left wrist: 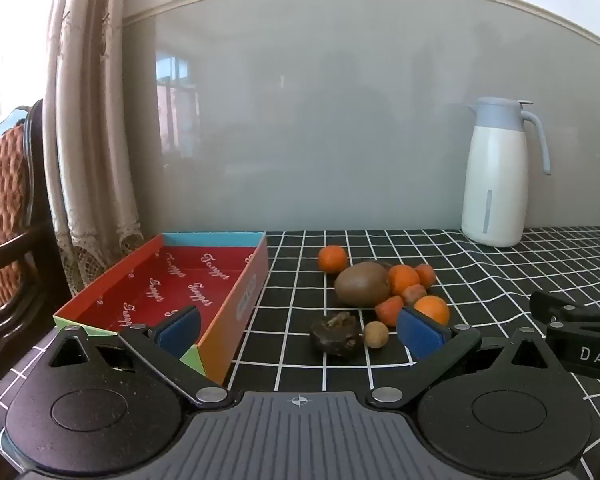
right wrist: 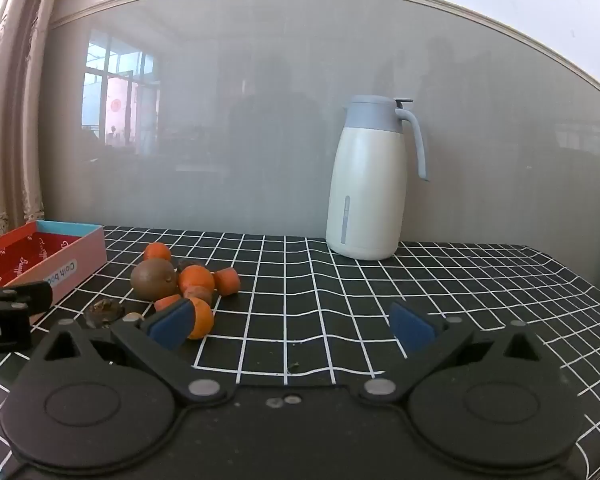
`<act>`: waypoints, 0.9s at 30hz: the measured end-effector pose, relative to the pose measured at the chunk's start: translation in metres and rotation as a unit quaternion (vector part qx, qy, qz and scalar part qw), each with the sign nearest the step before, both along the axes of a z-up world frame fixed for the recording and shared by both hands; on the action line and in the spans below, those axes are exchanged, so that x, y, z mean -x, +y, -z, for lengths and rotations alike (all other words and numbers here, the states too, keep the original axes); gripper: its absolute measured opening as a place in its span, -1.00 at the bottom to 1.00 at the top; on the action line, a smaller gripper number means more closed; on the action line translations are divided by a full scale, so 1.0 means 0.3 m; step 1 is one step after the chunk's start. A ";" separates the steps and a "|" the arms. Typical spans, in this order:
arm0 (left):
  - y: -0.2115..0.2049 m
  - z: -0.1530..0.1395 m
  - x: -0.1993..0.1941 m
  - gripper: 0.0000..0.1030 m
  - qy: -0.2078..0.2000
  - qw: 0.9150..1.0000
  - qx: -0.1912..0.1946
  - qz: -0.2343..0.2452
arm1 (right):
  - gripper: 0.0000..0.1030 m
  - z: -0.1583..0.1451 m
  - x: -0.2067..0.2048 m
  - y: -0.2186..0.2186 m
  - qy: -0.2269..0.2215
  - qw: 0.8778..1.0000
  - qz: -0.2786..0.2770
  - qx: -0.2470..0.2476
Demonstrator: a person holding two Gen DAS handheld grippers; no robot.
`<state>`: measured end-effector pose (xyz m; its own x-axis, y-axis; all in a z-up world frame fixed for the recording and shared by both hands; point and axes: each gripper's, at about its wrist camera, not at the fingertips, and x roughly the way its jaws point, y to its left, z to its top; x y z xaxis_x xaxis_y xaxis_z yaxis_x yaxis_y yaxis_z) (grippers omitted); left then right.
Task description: Organize fruits
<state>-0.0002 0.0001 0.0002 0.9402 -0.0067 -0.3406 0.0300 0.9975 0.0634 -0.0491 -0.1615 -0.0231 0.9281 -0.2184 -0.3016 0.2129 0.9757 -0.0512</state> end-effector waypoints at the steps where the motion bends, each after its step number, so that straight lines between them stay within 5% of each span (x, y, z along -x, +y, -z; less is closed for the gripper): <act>1: 0.000 0.000 0.001 1.00 0.000 1.000 0.000 0.001 | 1.00 0.000 0.000 0.000 0.000 1.000 0.000 -0.001; 27: 0.002 0.004 -0.006 1.00 0.005 1.000 0.001 -0.003 | 1.00 0.006 -0.005 0.004 0.001 1.000 0.000 0.000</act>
<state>0.0015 0.0007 -0.0011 0.9364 -0.0021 -0.3509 0.0248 0.9979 0.0603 -0.0476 -0.1602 -0.0249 0.9275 -0.2184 -0.3034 0.2128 0.9757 -0.0520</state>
